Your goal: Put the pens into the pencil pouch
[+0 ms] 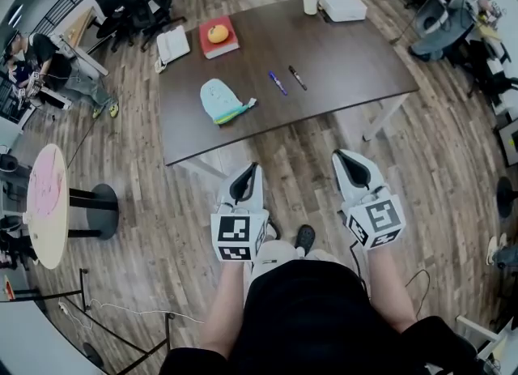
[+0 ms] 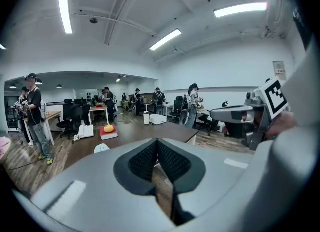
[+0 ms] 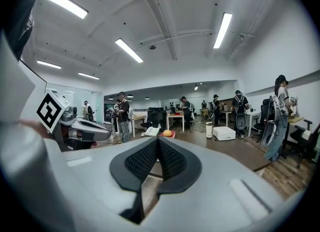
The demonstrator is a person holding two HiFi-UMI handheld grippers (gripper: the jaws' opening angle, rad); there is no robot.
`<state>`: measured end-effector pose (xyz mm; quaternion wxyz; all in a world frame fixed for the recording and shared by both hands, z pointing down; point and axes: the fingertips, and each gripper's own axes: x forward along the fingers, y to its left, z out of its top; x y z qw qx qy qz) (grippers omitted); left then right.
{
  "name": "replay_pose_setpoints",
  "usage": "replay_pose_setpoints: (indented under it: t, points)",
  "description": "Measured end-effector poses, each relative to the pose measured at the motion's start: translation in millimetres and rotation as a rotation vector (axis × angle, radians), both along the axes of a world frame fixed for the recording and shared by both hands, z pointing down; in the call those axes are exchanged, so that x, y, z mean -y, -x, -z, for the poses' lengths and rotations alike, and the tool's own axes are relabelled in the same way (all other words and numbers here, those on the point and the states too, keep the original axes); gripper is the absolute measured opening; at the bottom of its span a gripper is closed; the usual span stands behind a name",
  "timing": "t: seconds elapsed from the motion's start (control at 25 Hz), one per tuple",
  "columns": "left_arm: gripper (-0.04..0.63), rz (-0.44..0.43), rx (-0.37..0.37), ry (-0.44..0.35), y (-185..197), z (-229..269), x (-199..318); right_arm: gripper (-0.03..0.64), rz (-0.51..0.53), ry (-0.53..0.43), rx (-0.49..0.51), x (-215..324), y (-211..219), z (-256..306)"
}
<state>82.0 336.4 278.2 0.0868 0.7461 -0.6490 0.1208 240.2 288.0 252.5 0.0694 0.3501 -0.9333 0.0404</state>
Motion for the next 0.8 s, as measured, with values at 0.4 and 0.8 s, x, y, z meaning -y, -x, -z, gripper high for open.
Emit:
replay_pose_setpoints:
  t: [0.4, 0.8]
  points:
    - [-0.002, 0.008, 0.002, 0.019, 14, -12, 2, 0.009, 0.025, 0.028, -0.024, 2, 15, -14]
    - [-0.002, 0.025, -0.013, 0.017, 50, -10, 19, 0.011, 0.025, 0.043, -0.038, 21, 48, -15]
